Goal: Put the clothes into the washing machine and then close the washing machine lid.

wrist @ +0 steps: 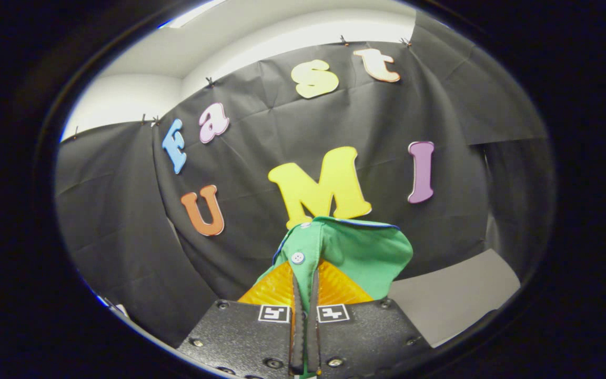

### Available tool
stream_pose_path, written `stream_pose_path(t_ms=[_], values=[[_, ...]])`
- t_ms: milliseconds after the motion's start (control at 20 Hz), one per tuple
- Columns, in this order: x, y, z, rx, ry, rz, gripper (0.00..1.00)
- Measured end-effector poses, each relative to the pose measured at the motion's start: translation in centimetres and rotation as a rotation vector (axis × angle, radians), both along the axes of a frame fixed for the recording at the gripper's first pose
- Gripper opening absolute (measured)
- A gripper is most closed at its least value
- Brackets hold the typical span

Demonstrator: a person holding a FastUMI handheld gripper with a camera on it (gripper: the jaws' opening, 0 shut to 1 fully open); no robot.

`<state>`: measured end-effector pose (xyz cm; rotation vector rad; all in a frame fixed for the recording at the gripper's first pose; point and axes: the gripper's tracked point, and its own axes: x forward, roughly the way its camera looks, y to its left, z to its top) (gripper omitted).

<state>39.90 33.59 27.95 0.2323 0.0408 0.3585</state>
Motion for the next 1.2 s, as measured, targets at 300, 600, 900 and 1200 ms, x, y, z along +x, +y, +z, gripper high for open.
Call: stream_pose_path(t_ms=[300, 600, 900, 1200], values=[[1.4, 6.9, -5.1, -0.05, 0.068, 0.069, 0.06], [3.7, 11.6, -10.9, -0.079, 0.16, 0.116, 0.06], [7.0, 12.9, -17.3, -0.112, 0.242, 0.087, 0.06], [11.2, 12.8, -24.1, -0.1, 0.371, 0.047, 0.06]])
